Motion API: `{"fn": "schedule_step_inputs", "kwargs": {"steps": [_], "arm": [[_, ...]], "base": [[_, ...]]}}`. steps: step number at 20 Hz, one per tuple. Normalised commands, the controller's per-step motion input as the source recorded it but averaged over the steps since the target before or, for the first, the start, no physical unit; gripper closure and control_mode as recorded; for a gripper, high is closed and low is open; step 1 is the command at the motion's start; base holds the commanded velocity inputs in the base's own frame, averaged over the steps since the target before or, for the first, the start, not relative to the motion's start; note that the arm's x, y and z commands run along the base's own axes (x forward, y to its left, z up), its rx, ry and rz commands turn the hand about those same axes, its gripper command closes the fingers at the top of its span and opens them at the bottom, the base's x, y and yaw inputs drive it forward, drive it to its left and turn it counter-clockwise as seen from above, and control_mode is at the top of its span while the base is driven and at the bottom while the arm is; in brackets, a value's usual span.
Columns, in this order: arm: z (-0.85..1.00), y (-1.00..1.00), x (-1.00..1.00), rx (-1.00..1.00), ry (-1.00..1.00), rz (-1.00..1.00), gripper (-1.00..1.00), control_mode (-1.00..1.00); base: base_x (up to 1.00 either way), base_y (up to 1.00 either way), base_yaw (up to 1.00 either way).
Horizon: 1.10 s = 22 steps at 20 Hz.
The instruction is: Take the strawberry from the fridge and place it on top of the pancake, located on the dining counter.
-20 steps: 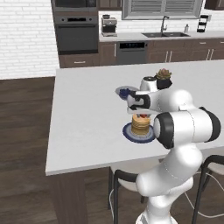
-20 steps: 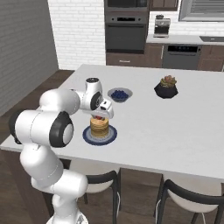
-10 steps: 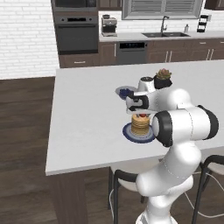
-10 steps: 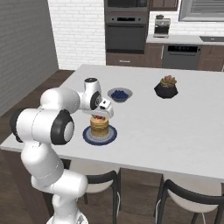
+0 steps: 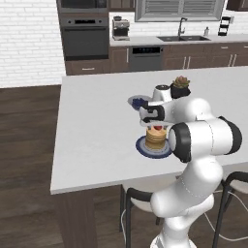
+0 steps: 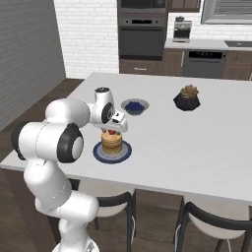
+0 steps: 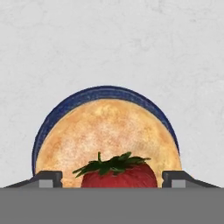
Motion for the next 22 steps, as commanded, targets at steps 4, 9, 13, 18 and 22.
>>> {"fn": "schedule_step_inputs", "kwargs": {"steps": [4,9,13,18,22], "arm": [[0.16,0.00,0.00,0.00,0.00,0.00,-1.00,-1.00],[0.61,0.10,-0.08,-0.07,0.00,0.00,-1.00,-1.00],[0.71,0.19,-0.84,-0.09,-0.02,0.00,-1.00,-1.00],[0.47,0.33,-1.00,-0.03,-0.04,0.04,-1.00,-1.00],[0.02,0.50,-1.00,0.01,0.00,0.03,-1.00,-1.00]], "base": [[0.00,0.00,0.00],[0.00,0.00,0.00],[0.00,0.00,0.00],[0.00,0.00,0.00],[0.00,0.00,0.00]]}}
